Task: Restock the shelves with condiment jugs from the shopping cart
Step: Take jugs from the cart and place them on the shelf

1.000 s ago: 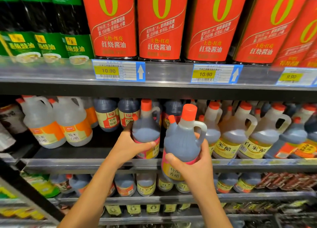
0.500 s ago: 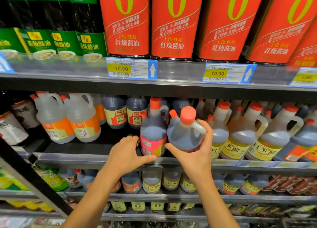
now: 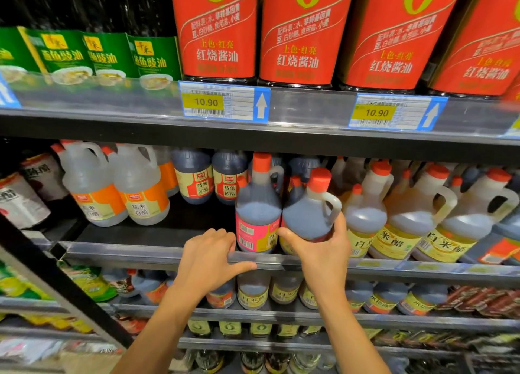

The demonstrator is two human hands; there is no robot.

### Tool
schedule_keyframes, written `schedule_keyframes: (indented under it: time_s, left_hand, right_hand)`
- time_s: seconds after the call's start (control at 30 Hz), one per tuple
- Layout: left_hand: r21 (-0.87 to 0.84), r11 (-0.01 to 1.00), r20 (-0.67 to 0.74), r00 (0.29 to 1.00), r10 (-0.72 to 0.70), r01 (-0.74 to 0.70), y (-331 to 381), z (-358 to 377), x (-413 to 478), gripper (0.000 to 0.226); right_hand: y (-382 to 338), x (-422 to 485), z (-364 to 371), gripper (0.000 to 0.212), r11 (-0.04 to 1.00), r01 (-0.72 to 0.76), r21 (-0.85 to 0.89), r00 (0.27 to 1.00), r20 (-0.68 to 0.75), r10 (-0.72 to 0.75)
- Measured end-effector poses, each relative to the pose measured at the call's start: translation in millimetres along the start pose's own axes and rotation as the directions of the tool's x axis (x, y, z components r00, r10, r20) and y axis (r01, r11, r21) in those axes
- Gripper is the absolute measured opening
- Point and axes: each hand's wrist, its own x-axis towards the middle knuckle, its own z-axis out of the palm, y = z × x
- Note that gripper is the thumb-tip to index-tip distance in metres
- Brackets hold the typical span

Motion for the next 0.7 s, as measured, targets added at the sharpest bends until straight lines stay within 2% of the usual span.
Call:
schedule_keyframes:
  time_s: [0.17,0.33,0.47,0.7]
  left_hand:
    - [0.019,1.000,0.017,1.000,-0.009,0.009,1,0,0,0.058]
    - [0.025,1.000,0.033,0.999,-0.013,0.013,1,0,1,0.058]
    - [0.023,1.000,0.046,0.999,-0.019,0.018,2,0,0,0.057]
    - [0.005,1.000,0.058,0.998,-0.019,0.019,2,-1,1,0.057]
  right_hand:
    - [-2,5,-1,0.068,0.996,-0.003,-0.091,1.000,0.025,0.006]
    - [2,4,-2,0.084,0.992,0.011,-0.126,0.999,0.045,-0.005]
    - [10,2,-3,0.082,0.996,-0.008,-0.092,1.000,0.014,0.010]
    - [14,-3,3,0.089,0.983,0.005,-0.183,0.999,-0.046,-0.013]
